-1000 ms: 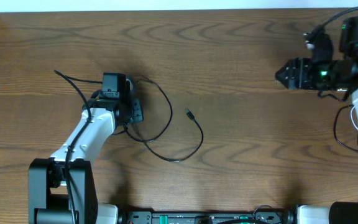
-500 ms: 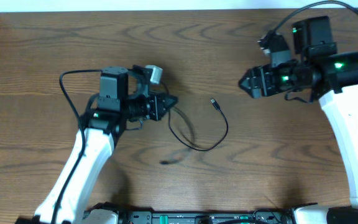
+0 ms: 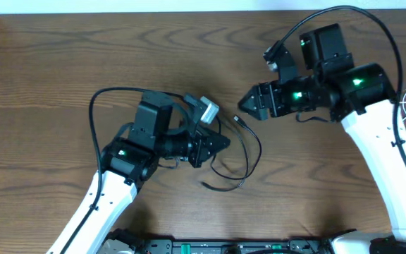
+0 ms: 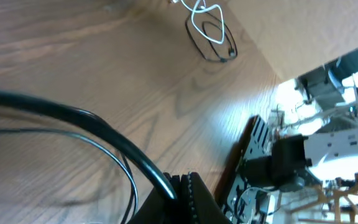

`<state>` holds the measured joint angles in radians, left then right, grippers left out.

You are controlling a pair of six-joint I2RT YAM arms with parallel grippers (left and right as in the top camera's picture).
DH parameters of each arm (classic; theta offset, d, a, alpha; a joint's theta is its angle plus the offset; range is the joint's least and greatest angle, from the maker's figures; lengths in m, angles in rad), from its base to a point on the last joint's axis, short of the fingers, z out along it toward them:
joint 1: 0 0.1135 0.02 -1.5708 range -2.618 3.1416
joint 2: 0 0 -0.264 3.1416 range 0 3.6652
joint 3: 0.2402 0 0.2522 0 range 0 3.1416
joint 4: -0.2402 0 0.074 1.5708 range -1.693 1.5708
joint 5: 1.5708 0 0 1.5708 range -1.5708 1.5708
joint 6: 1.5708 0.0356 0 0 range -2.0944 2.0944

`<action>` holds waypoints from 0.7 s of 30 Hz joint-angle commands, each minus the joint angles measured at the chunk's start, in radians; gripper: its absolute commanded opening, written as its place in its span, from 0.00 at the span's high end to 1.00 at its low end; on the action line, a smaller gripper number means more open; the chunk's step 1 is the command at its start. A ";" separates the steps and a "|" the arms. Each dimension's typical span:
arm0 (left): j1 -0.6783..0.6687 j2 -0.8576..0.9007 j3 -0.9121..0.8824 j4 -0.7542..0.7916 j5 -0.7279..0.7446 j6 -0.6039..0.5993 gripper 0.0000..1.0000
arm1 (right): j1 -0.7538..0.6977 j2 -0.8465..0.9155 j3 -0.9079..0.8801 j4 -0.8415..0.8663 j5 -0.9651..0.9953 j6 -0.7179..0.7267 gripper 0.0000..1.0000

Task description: Untangle cables

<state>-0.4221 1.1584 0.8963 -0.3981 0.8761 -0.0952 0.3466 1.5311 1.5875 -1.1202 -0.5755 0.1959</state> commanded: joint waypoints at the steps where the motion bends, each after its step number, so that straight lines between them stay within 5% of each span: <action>1: -0.018 -0.002 0.022 -0.005 -0.029 0.062 0.93 | 0.033 0.006 -0.102 0.066 -0.029 0.224 0.21; 9: -0.018 -0.002 0.022 -0.074 -0.063 0.101 0.93 | 0.050 0.006 -0.323 0.429 -0.258 0.451 0.26; 16: -0.027 -0.002 0.022 -0.103 -0.100 0.121 0.92 | 0.077 0.006 -0.343 0.475 -0.277 0.484 0.27; 21: -0.068 -0.002 0.022 -0.102 -0.103 0.122 0.92 | 0.111 0.006 -0.343 0.483 -0.277 0.500 0.41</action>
<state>-0.4625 1.1584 0.8963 -0.4999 0.7788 0.0048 0.4366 1.5406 1.2495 -0.6392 -0.8238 0.6697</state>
